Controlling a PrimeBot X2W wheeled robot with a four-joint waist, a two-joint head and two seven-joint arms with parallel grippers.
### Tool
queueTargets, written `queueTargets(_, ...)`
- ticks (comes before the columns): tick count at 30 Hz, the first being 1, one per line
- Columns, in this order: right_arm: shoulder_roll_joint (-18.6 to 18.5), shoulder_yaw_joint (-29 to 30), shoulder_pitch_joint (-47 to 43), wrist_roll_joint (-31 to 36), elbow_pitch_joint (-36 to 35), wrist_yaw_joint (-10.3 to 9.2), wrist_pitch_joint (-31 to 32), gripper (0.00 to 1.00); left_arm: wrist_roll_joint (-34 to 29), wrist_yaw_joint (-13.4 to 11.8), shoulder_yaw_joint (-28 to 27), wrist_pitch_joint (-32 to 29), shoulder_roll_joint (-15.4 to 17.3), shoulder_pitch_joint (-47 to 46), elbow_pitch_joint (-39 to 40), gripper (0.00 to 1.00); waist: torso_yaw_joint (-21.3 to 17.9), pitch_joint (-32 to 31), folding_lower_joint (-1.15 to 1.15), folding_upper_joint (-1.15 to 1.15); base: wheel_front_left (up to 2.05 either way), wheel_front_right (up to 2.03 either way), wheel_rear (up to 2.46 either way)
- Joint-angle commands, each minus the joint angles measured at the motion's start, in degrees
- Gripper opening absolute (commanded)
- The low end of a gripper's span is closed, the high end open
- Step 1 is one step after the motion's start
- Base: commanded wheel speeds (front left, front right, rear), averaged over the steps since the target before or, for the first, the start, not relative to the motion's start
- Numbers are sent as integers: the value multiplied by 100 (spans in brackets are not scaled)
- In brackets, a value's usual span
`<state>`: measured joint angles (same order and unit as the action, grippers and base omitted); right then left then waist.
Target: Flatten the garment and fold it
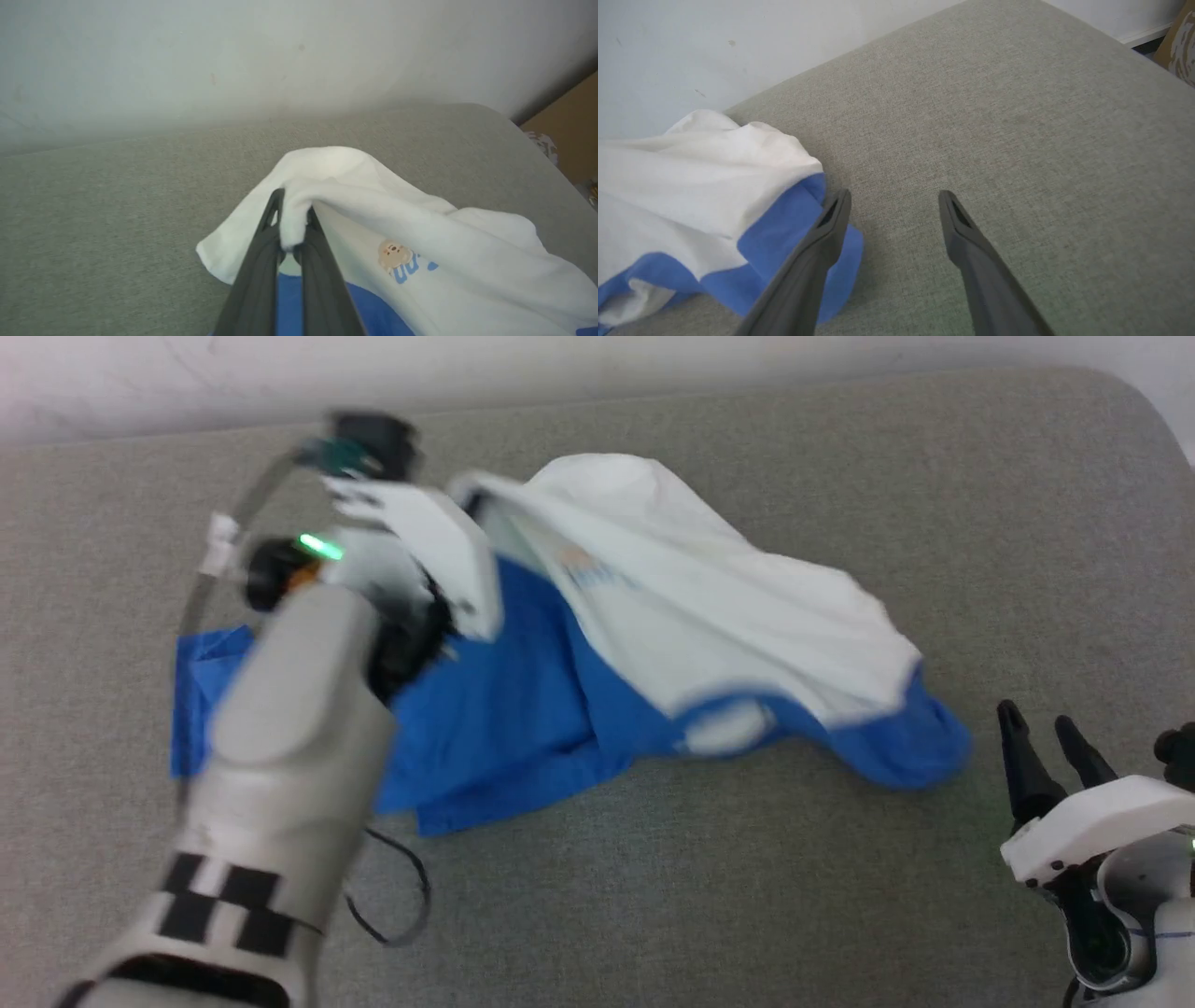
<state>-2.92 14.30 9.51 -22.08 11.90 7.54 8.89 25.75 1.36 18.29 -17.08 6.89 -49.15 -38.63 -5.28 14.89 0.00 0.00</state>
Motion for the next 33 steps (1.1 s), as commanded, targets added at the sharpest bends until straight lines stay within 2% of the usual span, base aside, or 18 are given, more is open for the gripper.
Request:
queueTargets(1, 4, -42, 105, -3, -8, -5, 0, 100, 31, -120, -170, 186, 203, -198, -9, 0, 23, -27, 0, 0, 0, 0, 0)
queueTargets(6, 4, -120, 77, 19, -46, -5, -3, 100, -55, -512, -559, 588, 781, -383, -177, 0, 8, -25, 0, 0, 0, 0, 0)
queueTargets(9, 4, -117, 4, 28, -48, -5, 4, 100, -4, -549, -629, 488, 925, -309, -363, 0, 37, -34, 0, 0, 0, 0, 0)
queueTargets(10, 4, -117, -19, 23, -43, -5, 7, 100, 23, -522, -625, 455, 926, -275, -405, 5, 55, -43, 0, 0, 0, 0, 0)
queueTargets(11, 4, -117, -41, 18, -36, -5, 7, 100, 81, -497, -648, 452, 900, -241, -427, 100, 76, -57, 0, 0, 0, 0, 0)
queueTargets(16, 4, -206, -66, -5, -71, -5, -10, 100, 285, -380, -783, 777, 832, -101, -248, 100, 176, -175, 0, 0, 0, 0, 0)
queueTargets(21, 4, -421, -133, 15, -234, -5, 30, 100, 418, -313, -960, 1493, 803, 401, 433, 100, 325, -382, 0, 0, 0, 0, 0)
queueTargets(27, 4, -1036, -328, -5, -519, -5, 341, 100, 367, -539, -1127, 2435, 743, 1689, 1603, 100, 527, -591, 0, 0, 0, 0, 0)
queueTargets(33, 4, -1506, -116, 244, -652, -5, 753, 100, 82, -564, -990, 2974, 836, 3023, 2497, 100, 645, -622, 0, 0, 0, 0, 0)
